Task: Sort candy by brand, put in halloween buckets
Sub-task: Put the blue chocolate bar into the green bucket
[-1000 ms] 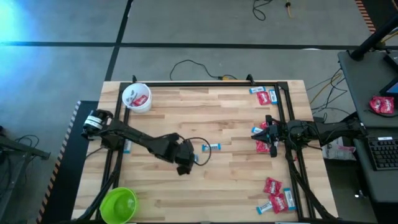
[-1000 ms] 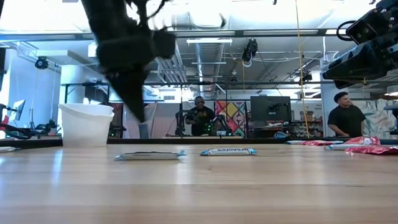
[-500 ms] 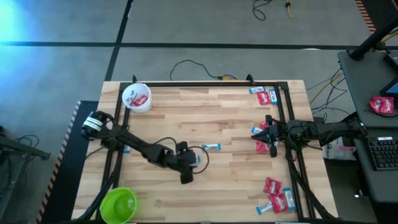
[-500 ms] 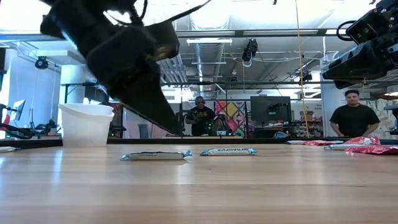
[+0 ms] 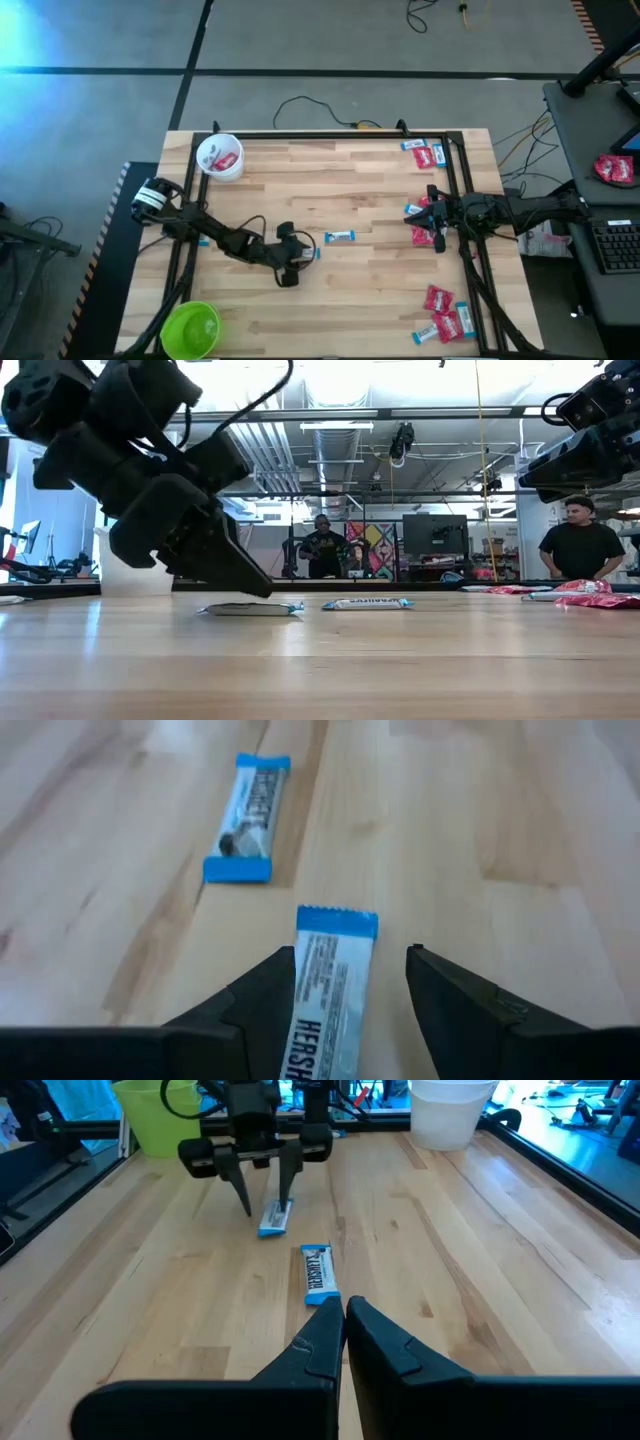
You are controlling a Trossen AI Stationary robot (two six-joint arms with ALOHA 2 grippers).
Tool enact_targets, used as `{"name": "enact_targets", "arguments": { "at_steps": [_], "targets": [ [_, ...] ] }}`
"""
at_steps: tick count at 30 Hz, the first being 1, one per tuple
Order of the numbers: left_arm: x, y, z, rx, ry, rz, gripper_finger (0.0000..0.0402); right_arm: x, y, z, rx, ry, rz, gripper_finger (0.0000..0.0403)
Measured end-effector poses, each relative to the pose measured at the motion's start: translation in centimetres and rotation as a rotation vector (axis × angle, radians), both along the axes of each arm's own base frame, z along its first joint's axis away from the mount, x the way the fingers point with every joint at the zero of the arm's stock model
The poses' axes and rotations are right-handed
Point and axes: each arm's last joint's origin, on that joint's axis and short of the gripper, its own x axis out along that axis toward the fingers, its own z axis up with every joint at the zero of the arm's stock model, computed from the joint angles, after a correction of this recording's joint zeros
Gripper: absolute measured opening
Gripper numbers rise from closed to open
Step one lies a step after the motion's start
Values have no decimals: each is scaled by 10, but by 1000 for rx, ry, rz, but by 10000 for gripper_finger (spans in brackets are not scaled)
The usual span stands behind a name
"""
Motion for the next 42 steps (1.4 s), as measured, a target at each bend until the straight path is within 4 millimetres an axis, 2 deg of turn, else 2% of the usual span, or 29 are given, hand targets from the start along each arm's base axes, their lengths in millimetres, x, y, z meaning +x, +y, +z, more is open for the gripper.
{"name": "enact_targets", "arguments": {
  "at_steps": [5,11,15,29,33,38,42],
  "targets": [
    [-11,6,-5,16,-40,-25,178,0,0,0,0,0,0,9],
    [-23,22,-14,-19,-98,-135,179,0,0,0,0,0,-1,9],
    [-29,30,-23,17,-66,-141,179,0,0,0,0,0,0,9],
    [-26,28,-70,-10,-174,-126,176,0,0,0,0,0,0,9],
    [-29,29,-79,-10,-225,-147,165,0,0,0,0,0,0,9],
    [-35,30,-82,-2,-254,-158,146,0,0,0,0,0,0,9],
    [-35,31,-81,4,-255,-156,115,0,0,0,0,0,0,9]
  ]
}}
